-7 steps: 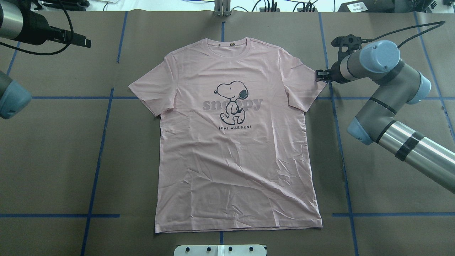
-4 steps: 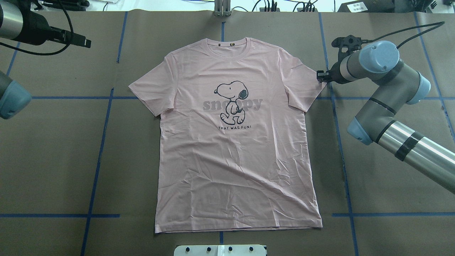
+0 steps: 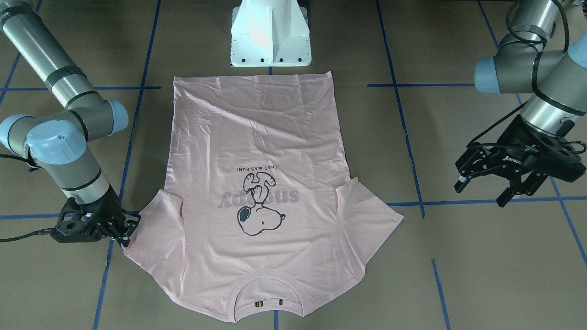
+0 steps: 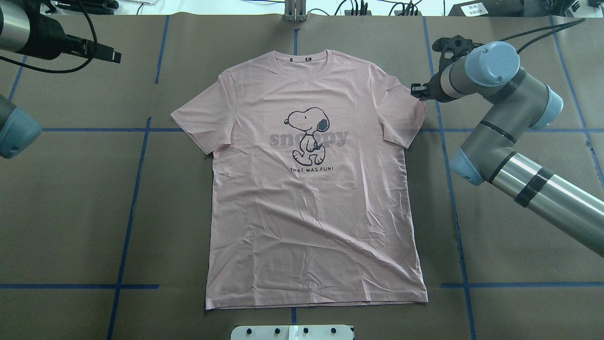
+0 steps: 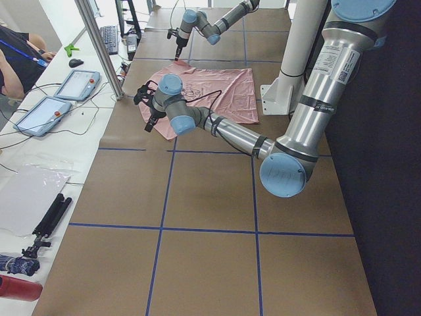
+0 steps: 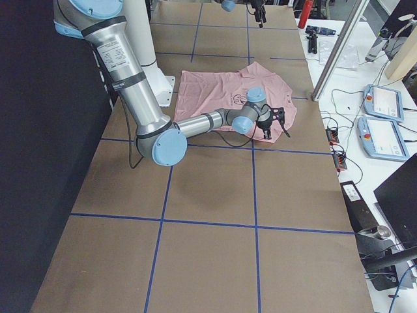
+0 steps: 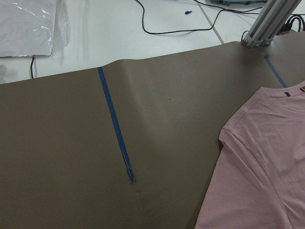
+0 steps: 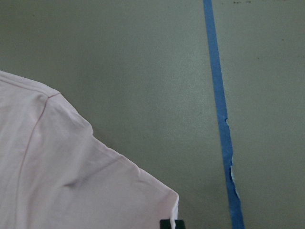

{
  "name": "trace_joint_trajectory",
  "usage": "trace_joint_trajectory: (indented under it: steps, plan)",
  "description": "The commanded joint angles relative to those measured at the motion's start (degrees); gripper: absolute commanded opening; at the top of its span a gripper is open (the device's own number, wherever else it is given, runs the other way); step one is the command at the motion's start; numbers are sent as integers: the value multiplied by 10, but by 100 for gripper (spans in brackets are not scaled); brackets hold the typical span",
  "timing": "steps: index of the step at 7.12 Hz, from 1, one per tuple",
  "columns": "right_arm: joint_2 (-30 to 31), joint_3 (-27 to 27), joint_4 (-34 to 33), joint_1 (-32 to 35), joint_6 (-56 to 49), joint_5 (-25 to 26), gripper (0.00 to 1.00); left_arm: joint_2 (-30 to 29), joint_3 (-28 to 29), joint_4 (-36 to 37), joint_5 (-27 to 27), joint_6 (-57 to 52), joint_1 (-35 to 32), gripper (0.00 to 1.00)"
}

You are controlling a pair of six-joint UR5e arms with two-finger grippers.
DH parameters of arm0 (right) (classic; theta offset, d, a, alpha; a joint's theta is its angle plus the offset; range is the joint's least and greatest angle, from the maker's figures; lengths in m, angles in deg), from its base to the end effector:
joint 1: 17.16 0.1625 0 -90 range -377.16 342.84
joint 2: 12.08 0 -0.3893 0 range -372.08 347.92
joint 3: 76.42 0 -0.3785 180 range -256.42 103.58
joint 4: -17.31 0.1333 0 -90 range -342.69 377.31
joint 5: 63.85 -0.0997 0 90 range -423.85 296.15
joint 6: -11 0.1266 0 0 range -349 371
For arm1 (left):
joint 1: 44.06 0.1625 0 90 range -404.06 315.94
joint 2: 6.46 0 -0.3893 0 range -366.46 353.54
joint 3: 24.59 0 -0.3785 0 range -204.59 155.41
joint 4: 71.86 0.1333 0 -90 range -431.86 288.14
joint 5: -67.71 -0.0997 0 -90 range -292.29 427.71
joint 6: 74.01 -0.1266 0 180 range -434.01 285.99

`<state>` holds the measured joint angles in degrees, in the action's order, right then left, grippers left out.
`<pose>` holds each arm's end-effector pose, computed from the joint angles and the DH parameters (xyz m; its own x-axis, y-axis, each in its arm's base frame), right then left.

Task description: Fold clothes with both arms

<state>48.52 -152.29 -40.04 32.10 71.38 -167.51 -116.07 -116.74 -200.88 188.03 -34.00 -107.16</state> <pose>-0.3879 -0.6087 0.4104 0.6876 0.0623 0.7234 -0.3244 0.9177 0.2292 0.2214 -0.5899 0.3552 0.5789 0.3202 -0.7499 0.1976 0.8372 0.5100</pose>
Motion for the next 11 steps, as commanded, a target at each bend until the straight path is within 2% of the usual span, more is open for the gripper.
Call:
trace_joint_trajectory:
  steps: [1, 2, 4, 5, 6, 7, 8, 9, 10, 11]
  plan:
    - [-96, -34, -176, -41, 78, 69, 0, 0, 2, 0, 0, 1, 0, 100]
    - [-148, -24, -237, -88, 132, 142, 0, 0, 2, 0, 0, 1, 0, 100]
    - [-158, -17, -235, -125, 157, 178, 0, 0, 2, 0, 0, 2, 0, 100]
    - [-155, -5, -233, -130, 143, 183, 99, 0, 3, 0, 0, 2, 0, 100]
    - [-162, 2, -227, -131, 122, 195, 100, 0, 2, 1, 0, 2, 1, 100]
    - [-175, 0, -227, -112, 57, 175, 100, 0, 2, 3, -20, 3, 16, 100]
    - [-174, -4, -228, -67, 1, 75, 100, -3, 10, 7, -68, 29, 49, 100]
    - [-165, -12, -223, -14, -83, -15, 100, -27, 39, 10, -75, 57, 54, 100]
    - [-128, -46, -222, 32, -157, -69, 100, -32, 55, 8, -80, 98, 74, 100]
    - [-90, -72, -210, 80, -212, -134, 100, -39, 68, 4, -108, 146, 97, 96]
